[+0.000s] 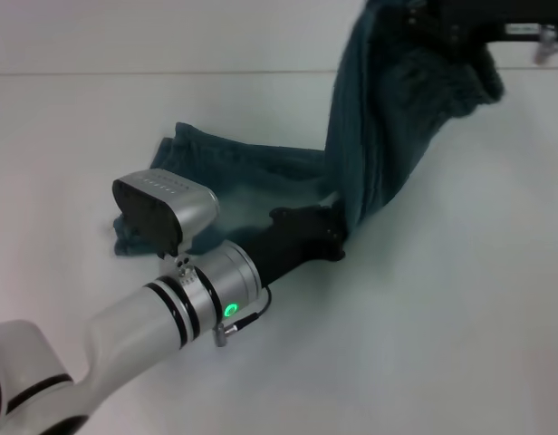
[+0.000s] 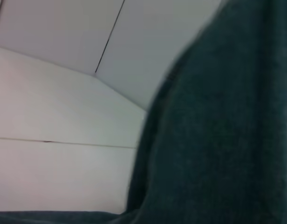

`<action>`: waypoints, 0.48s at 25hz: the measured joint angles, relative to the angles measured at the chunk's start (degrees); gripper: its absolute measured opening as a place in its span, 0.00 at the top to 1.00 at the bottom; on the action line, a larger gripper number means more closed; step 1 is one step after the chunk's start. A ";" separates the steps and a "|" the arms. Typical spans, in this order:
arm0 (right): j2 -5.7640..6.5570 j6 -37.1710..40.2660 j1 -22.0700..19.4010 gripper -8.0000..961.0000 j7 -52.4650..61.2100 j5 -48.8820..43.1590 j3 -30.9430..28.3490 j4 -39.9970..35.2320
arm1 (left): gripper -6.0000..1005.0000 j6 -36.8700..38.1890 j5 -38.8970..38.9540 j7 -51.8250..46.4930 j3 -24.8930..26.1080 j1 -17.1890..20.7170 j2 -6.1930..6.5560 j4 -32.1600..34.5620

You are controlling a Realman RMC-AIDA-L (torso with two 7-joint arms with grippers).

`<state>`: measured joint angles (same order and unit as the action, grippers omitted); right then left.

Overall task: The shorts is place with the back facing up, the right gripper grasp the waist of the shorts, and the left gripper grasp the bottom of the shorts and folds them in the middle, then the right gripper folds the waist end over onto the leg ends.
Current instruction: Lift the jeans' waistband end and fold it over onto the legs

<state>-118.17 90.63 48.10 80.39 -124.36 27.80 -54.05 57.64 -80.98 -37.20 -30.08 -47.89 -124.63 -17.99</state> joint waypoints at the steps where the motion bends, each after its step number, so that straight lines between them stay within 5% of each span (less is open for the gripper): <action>1: -0.12 -0.99 0.64 0.93 0.02 0.00 0.99 0.60 | 1.00 0.00 -1.75 0.44 1.72 0.23 0.00 -0.37; 12: -1.08 -7.87 3.93 0.93 -0.98 0.98 11.05 4.49 | 0.99 -0.87 -9.51 6.74 11.97 4.74 0.00 -1.26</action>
<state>-119.25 82.76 52.03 79.40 -123.38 38.85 -49.57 56.77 -90.49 -30.46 -18.11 -43.14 -124.63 -19.25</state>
